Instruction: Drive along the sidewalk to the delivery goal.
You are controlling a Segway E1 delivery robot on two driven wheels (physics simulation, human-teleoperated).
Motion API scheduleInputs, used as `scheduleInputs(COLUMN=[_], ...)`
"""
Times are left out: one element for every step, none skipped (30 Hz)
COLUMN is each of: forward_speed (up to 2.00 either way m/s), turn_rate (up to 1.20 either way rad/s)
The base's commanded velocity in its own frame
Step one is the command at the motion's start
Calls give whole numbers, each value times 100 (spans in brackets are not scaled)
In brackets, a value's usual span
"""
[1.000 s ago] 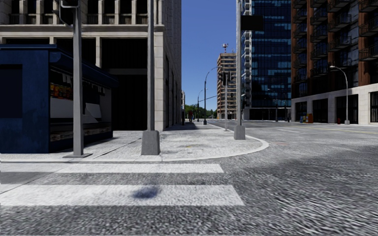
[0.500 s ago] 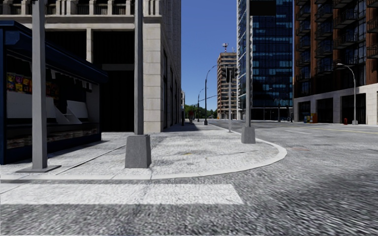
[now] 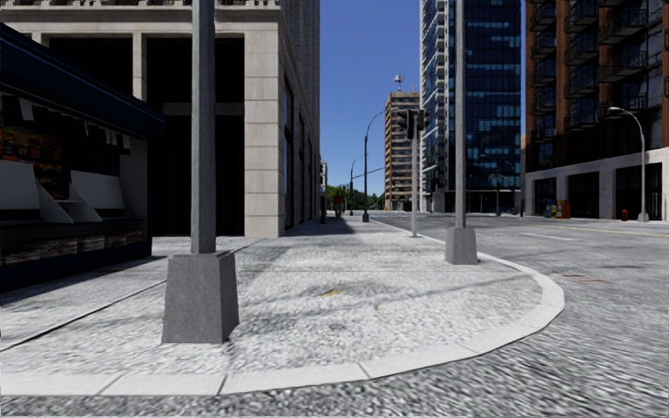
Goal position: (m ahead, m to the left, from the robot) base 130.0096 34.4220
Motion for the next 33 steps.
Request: scheduleInputs(forward_speed=[200,200,200,200,200,200,200,200,200,200,196,196,169,141,125,119,119,118,118,118,123,123,128,130,131,131,131,131,131,131,131,131,132], turn_rate=[0,0,0,0,0,0,0,0,0,0,0,0,0,0,0,0,0,0,0,0,0,0,0,0,0,0,0,0,0,0,0,0,0])
